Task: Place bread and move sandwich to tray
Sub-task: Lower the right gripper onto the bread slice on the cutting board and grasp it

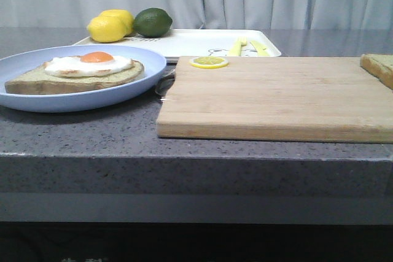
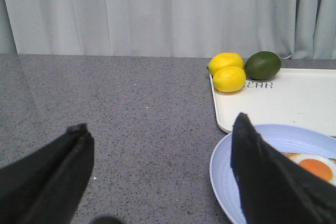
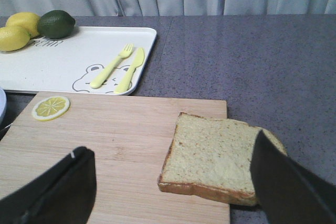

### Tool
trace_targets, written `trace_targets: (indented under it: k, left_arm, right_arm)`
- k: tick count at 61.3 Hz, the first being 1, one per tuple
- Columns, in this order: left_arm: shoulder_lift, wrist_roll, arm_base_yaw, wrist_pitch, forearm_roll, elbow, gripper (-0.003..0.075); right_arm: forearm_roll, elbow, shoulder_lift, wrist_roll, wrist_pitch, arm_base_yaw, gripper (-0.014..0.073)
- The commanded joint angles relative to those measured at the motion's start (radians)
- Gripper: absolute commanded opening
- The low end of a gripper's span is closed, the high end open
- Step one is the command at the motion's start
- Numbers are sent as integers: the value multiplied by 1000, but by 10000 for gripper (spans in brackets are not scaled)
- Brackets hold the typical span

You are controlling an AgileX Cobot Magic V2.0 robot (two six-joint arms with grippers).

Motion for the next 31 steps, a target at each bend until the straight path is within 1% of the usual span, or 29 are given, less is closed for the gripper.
trace_targets:
  k: [1, 5, 9, 14, 17, 24, 31]
  left_arm:
    - [9, -8, 0, -83, 0, -33, 566]
    - [9, -8, 0, -83, 0, -33, 566]
    - [9, -8, 0, -83, 0, -33, 566]
    - [9, -8, 0, -78, 0, -33, 566]
    - [9, -8, 0, -78, 0, -33, 566]
    - [9, -8, 0, -76, 0, -33, 566]
    - [9, -8, 0, -76, 0, -33, 566]
  right_arm:
    - [-21, -64, 59, -1, -49, -6, 627]
    - [-61, -133, 144, -1, 31, -13, 625]
    - [-116, -253, 292, 1, 161, -45, 625]
    - [-123, -405, 440, 22, 305, -109, 625]
    - [-123, -484, 529, 24, 360, -150, 625]
    - [-106, -622, 707, 24, 432, -241, 625]
    - [-43, -735, 858, 10, 495, -335, 625]
